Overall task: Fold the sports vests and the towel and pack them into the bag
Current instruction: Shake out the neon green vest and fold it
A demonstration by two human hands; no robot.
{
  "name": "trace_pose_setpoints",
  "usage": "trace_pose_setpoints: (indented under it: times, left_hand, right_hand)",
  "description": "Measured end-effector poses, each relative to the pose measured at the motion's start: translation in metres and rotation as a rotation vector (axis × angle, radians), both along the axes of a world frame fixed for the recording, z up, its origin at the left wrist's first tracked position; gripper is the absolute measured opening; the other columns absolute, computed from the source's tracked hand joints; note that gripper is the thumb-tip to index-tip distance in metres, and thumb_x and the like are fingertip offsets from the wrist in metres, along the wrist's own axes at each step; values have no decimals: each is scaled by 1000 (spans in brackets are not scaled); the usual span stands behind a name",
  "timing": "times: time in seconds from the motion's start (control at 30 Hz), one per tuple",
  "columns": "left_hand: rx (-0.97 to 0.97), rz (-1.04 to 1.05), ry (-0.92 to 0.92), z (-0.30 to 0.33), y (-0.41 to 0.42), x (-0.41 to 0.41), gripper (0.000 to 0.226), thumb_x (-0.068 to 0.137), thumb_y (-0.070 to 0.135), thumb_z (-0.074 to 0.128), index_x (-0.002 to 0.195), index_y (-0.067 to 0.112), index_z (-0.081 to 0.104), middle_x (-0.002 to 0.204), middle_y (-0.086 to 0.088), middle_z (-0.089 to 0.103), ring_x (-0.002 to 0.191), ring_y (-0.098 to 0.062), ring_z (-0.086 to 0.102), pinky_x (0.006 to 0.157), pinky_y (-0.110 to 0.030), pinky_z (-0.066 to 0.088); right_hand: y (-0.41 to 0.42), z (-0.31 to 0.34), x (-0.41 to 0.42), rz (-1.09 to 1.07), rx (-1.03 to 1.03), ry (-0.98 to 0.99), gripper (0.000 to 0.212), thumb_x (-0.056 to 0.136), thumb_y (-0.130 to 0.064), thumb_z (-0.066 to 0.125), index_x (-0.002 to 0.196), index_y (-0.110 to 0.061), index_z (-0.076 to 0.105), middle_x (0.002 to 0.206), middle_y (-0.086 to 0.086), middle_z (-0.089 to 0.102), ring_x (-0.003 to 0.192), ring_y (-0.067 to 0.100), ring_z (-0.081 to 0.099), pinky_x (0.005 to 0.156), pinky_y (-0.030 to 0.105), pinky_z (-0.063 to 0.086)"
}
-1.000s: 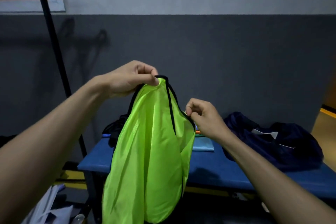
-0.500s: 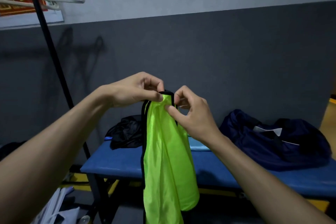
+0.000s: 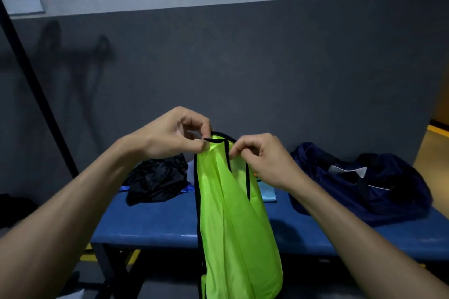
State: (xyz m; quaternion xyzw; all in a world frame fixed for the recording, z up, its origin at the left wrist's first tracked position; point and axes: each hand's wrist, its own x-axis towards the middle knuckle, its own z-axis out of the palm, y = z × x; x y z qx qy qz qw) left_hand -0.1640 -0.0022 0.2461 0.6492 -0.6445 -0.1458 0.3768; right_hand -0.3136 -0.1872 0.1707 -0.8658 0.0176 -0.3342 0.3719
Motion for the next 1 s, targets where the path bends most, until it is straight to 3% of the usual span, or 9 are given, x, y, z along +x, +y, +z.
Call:
trace_pose_setpoints:
  times: [0.13,0.2,0.27,0.33,0.53,0.63,0.73,0.87,1.0]
  left_hand:
    - [26,-5,-6,-5,-8,14,7,86,2,68,80,0,65,86,-26,61,76,-23,56,73,-38,43]
    - [24,23,-16,-6,-13,23,7,86,6,69,81,1,67,87,-25,65,78,-25,60,75,-40,46]
    - [-1,72,-21,-9,-20,33,10,86,10,71,81,2,69,89,-25,70,82,-25,65,81,-41,50]
    - [-19,94,-15,-12,-25,42,11,86,12,72,80,3,70,88,-21,72,82,-23,67,82,-38,51]
    - [36,112,-3,-20,-25,70,19,85,26,74,83,7,72,86,-22,70,78,-22,64,77,-38,49]
    - [69,130,10,-27,-26,80,2,87,7,71,85,8,71,85,-17,72,77,-18,63,77,-39,48]
    - [53,119,66,-31,-31,81,9,91,-2,70,92,7,71,93,-13,74,84,-19,66,83,-39,52]
    - [-12,90,222,-37,-34,76,9,96,11,66,93,4,71,86,-3,73,80,-9,65,74,-20,50]
    - [-100,120,281,-28,-27,81,17,94,16,66,96,-1,69,91,-8,71,86,-17,64,80,-26,52]
  right_hand:
    - [-13,-11,17,81,147,93,34,86,-7,53,88,-28,79,79,18,70,66,28,57,65,41,47]
    - [-13,-13,25,244,380,121,30,88,-11,52,94,-23,79,94,22,72,83,25,61,78,39,47]
    - [-13,-16,35,344,461,123,25,91,-20,54,93,-12,77,91,10,70,87,18,59,79,33,45]
    - [-17,-24,47,334,348,55,26,95,-27,63,91,-2,72,82,14,62,82,16,54,76,33,41]
    - [-40,-26,74,250,243,-36,20,89,-26,72,80,-8,73,74,16,67,71,16,54,67,40,43]
    - [-48,-5,81,285,282,-14,21,88,-20,65,73,-6,66,71,4,58,72,14,49,70,33,40]
    - [-44,13,92,332,244,58,22,94,-13,63,72,-15,65,70,-3,57,69,9,48,67,23,39]
    - [-39,22,96,362,243,94,24,98,-9,64,74,-11,67,68,-3,58,67,9,48,65,24,39]
    - [-40,9,88,318,-108,113,26,91,-24,77,72,-12,63,66,4,57,61,15,48,59,34,38]
